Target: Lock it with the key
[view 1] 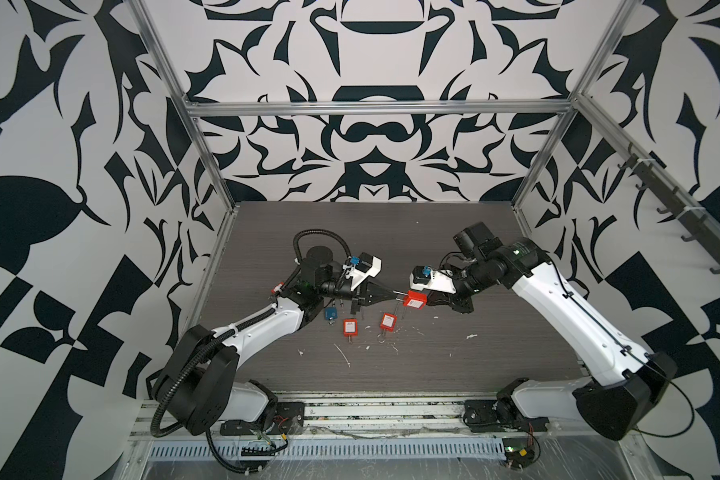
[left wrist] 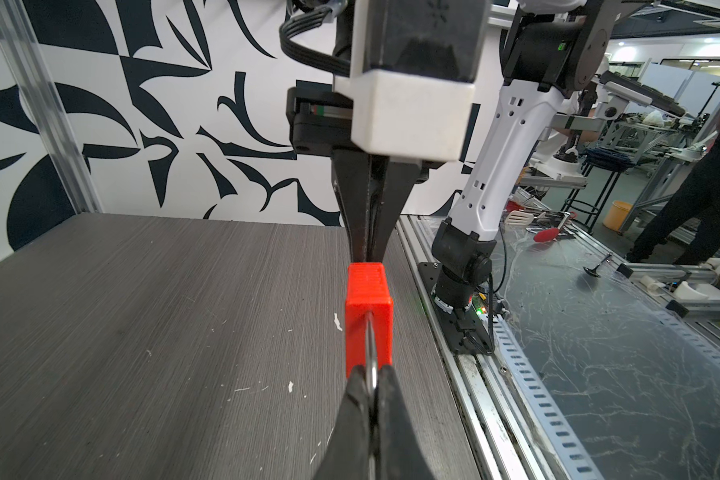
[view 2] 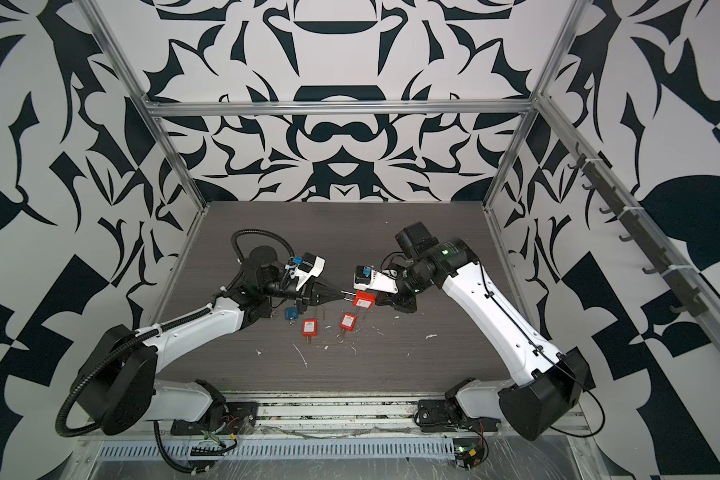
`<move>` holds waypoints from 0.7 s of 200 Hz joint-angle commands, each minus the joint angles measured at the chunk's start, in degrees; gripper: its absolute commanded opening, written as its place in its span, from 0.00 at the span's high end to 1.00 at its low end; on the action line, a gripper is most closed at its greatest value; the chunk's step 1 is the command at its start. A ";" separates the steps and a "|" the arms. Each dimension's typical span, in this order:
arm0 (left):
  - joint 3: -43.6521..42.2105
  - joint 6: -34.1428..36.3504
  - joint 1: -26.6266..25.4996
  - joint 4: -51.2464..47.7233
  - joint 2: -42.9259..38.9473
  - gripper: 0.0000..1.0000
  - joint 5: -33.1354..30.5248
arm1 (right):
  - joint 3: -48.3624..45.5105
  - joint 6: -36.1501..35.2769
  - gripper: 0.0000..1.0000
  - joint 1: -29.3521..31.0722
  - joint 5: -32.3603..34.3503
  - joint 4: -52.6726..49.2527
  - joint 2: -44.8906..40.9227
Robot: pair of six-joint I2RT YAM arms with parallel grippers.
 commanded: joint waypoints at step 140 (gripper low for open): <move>3.00 5.07 0.00 -6.75 -3.88 1.00 -0.79 | -3.61 -1.49 1.00 0.33 -0.65 -0.44 -2.45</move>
